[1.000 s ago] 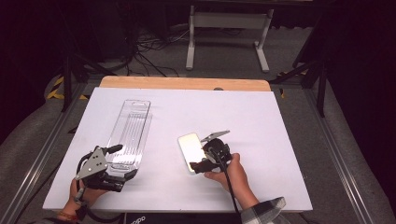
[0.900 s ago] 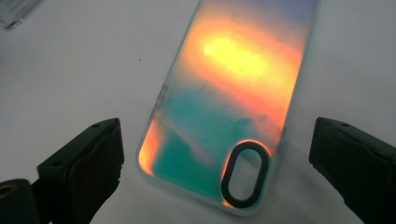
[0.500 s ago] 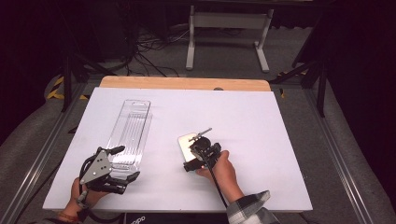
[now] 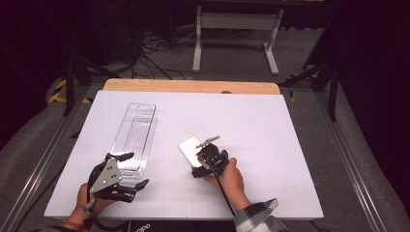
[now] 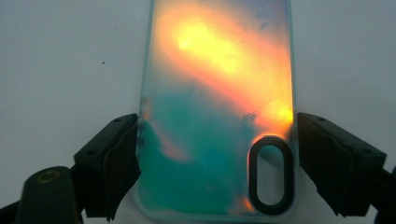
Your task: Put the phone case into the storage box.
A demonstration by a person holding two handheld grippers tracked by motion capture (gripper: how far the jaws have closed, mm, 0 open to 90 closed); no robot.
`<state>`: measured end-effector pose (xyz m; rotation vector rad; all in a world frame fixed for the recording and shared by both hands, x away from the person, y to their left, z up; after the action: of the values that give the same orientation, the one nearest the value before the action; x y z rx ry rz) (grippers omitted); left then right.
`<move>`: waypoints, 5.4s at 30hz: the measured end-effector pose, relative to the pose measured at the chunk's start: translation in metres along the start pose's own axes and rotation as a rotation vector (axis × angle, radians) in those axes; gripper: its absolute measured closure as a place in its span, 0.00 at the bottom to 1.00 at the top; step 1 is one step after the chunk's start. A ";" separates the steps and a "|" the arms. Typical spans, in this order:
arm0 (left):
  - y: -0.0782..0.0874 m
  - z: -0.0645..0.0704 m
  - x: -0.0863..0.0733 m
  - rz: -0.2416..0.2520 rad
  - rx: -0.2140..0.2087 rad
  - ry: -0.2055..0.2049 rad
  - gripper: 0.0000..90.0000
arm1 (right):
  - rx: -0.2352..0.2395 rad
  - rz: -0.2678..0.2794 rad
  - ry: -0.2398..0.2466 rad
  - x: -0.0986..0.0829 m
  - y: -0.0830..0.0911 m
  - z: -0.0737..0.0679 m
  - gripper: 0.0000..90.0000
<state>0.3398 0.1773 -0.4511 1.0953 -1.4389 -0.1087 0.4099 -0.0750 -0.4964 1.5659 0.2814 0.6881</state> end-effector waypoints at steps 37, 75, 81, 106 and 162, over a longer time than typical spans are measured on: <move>-0.036 0.038 0.053 -0.076 0.277 -0.428 0.41 | 0.131 0.252 0.147 -0.007 0.065 -0.030 0.19; -0.054 0.066 0.066 -0.119 0.554 -0.832 0.89 | 0.253 0.256 0.138 -0.009 0.081 -0.035 0.19; -0.050 0.066 0.070 -0.073 0.536 -0.794 0.90 | 0.272 0.283 0.140 -0.009 0.088 -0.033 0.19; -0.040 0.048 0.075 0.013 0.385 -0.555 0.91 | 0.078 0.592 0.285 -0.034 0.138 -0.014 0.16; 0.012 -0.037 0.063 0.247 0.106 -0.035 0.91 | -0.141 0.702 0.252 -0.080 0.098 0.034 0.20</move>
<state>0.3770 0.1628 -0.3889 0.9957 -1.6150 0.1260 0.3445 -0.1607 -0.4215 1.4335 -0.1485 1.4231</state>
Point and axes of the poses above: each handheld gripper's, and its own axes: y roughly backward along the jaws, x roughly out of its top, z roughly to its right, the point moved 6 cm from there along -y, roughly forward along the jaws, and after that the axes turned 15 degrees about -z, right-handed, at the moved point
